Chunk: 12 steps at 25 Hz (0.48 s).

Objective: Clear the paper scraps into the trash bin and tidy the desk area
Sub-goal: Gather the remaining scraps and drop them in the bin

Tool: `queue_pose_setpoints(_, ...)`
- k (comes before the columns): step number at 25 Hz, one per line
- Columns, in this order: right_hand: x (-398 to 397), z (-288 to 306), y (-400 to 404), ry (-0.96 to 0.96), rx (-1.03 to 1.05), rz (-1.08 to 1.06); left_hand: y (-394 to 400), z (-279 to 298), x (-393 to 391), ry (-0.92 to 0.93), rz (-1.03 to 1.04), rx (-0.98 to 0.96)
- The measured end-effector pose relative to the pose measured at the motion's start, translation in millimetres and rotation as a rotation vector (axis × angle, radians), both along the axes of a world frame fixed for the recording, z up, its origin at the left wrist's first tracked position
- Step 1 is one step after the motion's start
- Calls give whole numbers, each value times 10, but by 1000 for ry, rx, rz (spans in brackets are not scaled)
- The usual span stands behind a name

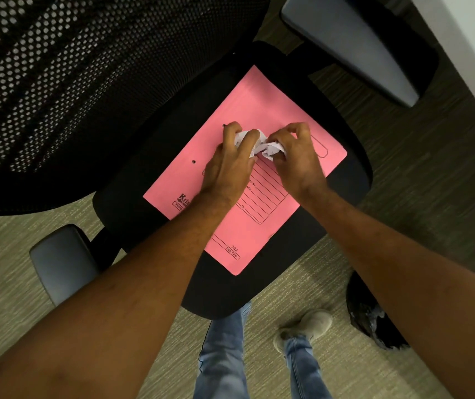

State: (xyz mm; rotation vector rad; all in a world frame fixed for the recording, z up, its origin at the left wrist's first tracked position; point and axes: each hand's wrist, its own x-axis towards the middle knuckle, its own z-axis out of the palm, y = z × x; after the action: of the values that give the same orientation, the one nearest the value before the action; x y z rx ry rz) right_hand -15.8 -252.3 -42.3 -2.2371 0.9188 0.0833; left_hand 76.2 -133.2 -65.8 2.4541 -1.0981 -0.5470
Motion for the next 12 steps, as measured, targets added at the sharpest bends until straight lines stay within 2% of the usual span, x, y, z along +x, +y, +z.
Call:
queue_pose_setpoints(4, -46, -44, -19, 42, -20, -23, -96, -12, 24, 78, -15, 2)
queue_pose_setpoints(8, -114, -86, -58, 36, 1, -48, -81, -12, 41, 180, 68, -54)
queue_pose_setpoints(12, -145, -92, -112, 4, 58, -182, -9, -35, 39, 185, 67, -91)
